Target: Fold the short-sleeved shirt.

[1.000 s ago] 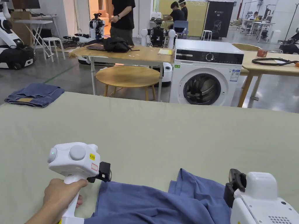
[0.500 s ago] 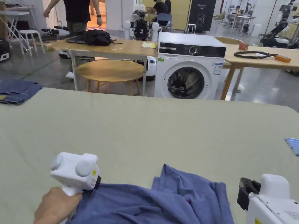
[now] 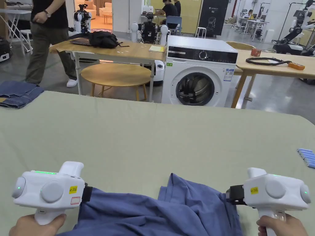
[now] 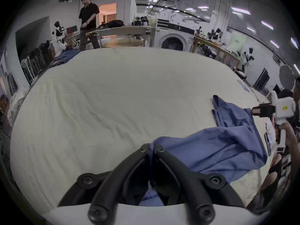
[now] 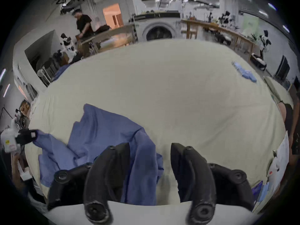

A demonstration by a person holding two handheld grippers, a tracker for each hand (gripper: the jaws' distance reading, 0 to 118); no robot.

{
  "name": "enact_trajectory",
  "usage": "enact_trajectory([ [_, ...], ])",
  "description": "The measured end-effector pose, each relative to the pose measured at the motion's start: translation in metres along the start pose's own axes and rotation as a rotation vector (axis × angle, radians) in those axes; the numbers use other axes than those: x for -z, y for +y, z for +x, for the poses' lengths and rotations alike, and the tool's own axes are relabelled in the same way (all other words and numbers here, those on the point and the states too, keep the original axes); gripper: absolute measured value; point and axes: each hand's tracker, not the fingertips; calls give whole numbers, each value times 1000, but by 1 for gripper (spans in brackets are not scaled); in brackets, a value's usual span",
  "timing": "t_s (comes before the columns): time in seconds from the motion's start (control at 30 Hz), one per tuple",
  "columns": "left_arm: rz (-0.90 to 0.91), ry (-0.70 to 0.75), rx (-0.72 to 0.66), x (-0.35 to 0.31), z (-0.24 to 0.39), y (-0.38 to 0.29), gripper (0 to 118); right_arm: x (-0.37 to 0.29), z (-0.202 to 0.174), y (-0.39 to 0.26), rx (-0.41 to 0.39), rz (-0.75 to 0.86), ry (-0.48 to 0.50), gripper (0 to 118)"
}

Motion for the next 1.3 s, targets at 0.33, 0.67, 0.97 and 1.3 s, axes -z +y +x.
enact_trajectory([
  [0.33,-29,3,-12,1,-2,-21,0,33,-28,-14,-31,-98,-50,5],
  [0.67,33,9,-20,-20,-10,-14,0,-17,-19,-20,-17,80,-20,3],
  [0.97,220,45,-50,-108,-45,28,0,-135,15,-7,16,306,-44,3],
  [1.3,435,101,20,-223,-51,112,0,-249,-8,45,36,523,-27,3],
])
